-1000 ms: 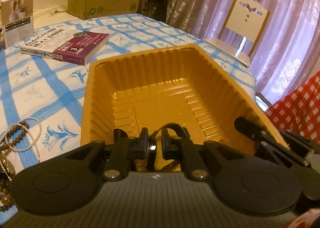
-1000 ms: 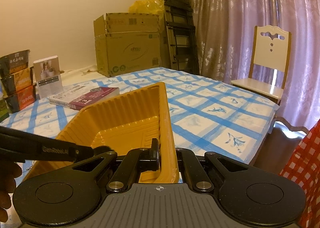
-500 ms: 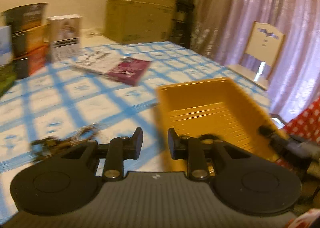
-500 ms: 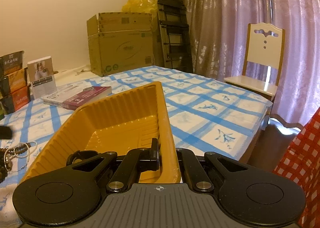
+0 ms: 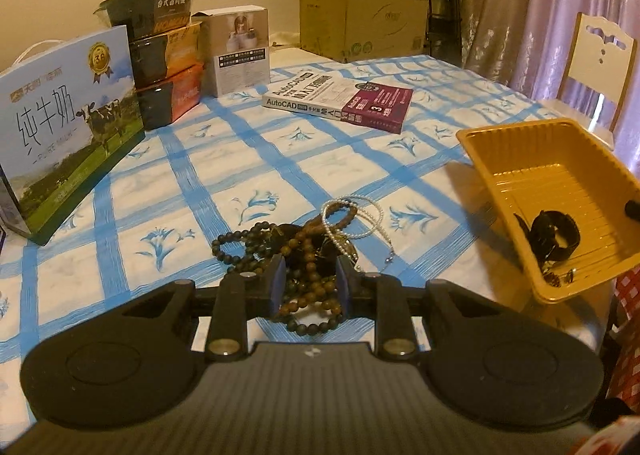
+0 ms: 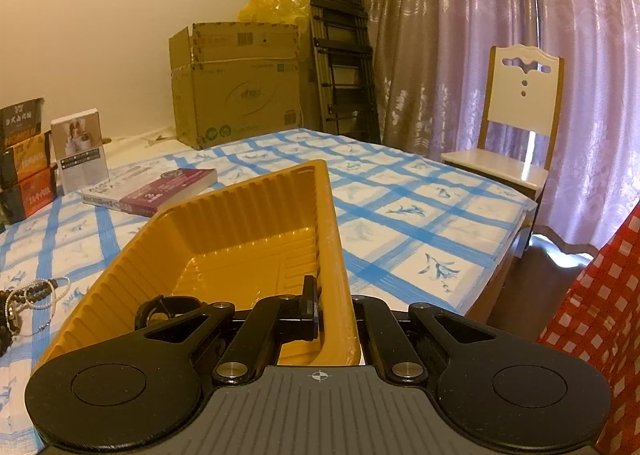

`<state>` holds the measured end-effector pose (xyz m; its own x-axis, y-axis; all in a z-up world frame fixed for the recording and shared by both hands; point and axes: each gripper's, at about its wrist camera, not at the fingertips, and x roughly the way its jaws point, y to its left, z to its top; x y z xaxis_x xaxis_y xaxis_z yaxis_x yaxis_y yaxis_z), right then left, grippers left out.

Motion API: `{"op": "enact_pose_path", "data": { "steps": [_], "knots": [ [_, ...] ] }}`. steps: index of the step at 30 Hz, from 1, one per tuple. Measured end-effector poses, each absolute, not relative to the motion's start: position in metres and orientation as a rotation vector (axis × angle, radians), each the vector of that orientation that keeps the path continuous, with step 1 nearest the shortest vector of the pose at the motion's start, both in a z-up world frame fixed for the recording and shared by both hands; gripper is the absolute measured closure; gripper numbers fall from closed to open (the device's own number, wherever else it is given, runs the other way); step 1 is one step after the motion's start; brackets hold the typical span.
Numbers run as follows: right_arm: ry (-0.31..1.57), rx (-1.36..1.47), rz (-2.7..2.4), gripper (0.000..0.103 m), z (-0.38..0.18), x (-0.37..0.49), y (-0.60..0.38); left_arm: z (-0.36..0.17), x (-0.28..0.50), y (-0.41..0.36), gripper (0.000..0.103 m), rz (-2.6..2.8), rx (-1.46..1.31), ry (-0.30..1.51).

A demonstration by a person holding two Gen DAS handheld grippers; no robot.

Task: Organize jewelry
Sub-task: 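Return the left tool to the pile and grasp the pearl strand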

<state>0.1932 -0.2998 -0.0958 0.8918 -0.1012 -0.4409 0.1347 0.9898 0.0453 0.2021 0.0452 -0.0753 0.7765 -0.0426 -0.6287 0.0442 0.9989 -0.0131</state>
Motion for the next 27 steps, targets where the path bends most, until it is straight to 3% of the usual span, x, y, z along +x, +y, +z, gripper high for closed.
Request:
{"op": "enact_pose_path", "data": {
  "steps": [27],
  "knots": [
    [0.453, 0.075, -0.126, 0.1, -0.098, 0.193, -0.303, -0.119, 0.335, 0.019, 0.079, -0.102, 0.149, 0.83]
  ]
}}
